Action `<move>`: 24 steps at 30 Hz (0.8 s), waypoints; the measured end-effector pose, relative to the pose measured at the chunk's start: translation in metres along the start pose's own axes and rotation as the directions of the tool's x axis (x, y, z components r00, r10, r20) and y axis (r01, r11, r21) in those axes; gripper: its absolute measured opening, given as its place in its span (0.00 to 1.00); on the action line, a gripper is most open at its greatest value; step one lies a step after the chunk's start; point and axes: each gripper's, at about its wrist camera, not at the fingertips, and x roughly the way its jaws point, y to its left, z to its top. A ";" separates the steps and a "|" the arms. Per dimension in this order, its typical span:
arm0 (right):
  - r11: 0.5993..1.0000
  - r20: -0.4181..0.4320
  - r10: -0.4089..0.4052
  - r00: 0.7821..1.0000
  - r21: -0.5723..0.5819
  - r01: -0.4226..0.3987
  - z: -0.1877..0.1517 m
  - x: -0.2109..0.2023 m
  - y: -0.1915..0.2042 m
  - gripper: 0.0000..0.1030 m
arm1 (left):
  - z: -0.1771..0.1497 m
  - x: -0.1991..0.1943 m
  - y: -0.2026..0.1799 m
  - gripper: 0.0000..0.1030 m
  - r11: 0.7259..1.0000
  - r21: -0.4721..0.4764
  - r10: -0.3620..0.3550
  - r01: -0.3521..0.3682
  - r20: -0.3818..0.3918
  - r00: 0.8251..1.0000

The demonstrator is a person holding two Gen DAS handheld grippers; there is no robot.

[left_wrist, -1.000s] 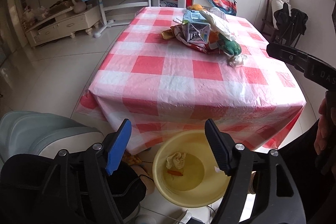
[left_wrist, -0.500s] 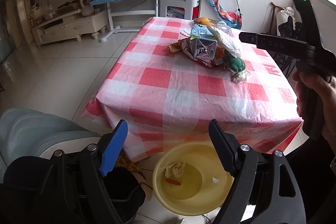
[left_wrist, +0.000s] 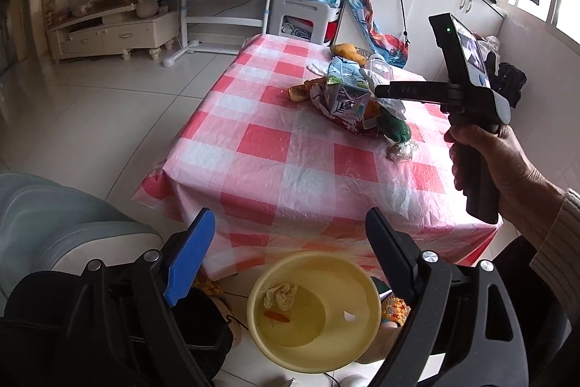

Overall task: Collect trash
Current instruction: 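Grasp the white plastic bag on the table with the right tool, then drop the white bag into the basin with the right tool while the left grasps the blue milk carton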

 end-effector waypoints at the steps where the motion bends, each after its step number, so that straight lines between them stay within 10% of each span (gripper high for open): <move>1: 1.000 -0.004 -0.006 1.000 -0.008 0.006 0.000 0.000 0.002 0.23 | 0.000 0.000 0.002 0.79 1.000 -0.011 -0.006 0.006 -0.002 1.000; 5: 1.000 0.014 -0.020 1.000 -0.009 0.020 -0.004 -0.011 0.003 0.09 | 0.002 0.003 0.012 0.79 0.998 -0.058 -0.037 0.036 -0.011 0.999; 24: 0.981 0.213 0.080 0.974 0.159 -0.116 -0.015 -0.106 -0.005 0.07 | 0.002 0.007 0.014 0.80 0.997 -0.058 -0.046 0.045 -0.011 0.999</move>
